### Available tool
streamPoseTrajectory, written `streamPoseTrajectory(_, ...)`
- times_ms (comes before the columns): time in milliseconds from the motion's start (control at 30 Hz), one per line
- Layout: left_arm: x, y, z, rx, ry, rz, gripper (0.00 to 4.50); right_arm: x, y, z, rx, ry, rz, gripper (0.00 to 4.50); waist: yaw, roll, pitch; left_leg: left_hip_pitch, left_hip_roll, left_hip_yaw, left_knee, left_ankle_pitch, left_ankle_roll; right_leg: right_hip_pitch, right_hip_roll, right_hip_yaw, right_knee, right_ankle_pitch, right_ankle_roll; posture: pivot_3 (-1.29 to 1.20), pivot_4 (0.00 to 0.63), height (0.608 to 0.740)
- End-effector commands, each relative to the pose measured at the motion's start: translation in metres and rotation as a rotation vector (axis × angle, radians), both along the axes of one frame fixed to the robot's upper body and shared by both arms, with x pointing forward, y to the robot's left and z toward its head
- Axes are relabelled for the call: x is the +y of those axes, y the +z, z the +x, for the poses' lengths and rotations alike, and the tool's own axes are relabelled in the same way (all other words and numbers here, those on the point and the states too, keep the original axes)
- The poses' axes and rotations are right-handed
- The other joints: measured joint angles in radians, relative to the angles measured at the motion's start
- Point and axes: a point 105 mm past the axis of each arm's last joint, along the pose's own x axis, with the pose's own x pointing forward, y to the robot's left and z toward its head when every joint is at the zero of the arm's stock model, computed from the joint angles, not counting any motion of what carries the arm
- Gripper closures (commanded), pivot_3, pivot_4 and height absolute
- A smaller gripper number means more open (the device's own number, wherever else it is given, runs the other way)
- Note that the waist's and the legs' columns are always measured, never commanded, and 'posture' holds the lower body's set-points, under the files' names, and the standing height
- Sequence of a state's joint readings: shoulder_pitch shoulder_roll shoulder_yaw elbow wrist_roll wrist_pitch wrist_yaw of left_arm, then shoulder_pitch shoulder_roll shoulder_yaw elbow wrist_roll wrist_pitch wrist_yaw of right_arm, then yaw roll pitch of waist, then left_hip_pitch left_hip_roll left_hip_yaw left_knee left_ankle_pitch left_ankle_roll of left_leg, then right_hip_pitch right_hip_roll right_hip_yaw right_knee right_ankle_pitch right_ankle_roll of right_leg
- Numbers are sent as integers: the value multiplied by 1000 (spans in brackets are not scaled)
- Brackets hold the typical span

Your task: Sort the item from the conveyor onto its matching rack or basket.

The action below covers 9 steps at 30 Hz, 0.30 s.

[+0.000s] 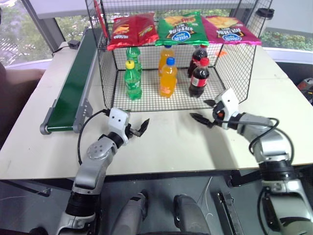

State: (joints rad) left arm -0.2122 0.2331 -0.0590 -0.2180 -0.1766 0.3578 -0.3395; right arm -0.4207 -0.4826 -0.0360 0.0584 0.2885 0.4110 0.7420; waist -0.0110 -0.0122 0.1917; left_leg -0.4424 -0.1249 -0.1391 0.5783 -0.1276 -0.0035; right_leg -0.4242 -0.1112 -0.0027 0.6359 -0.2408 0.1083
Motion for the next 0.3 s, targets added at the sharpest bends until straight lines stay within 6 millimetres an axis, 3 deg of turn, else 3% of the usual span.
streamPoseTrajectory(33, 1, 11, 1, -49, 17, 6, 0, 12, 3, -11, -36, 9, 89, 56, 3, 0, 0, 0, 0, 0, 0, 0, 0, 0, 0, 0, 0, 0, 0, 0, 150, 738)
streamPoseTrajectory(300, -2, 11, -3, -46, -11, -11, 0, 23, 4, -16, -5, 28, 166, 56, 1, 0, 0, 0, 0, 0, 2, -1, -2, 1, 4, 1, 0, 1, -2, 0, 150, 738)
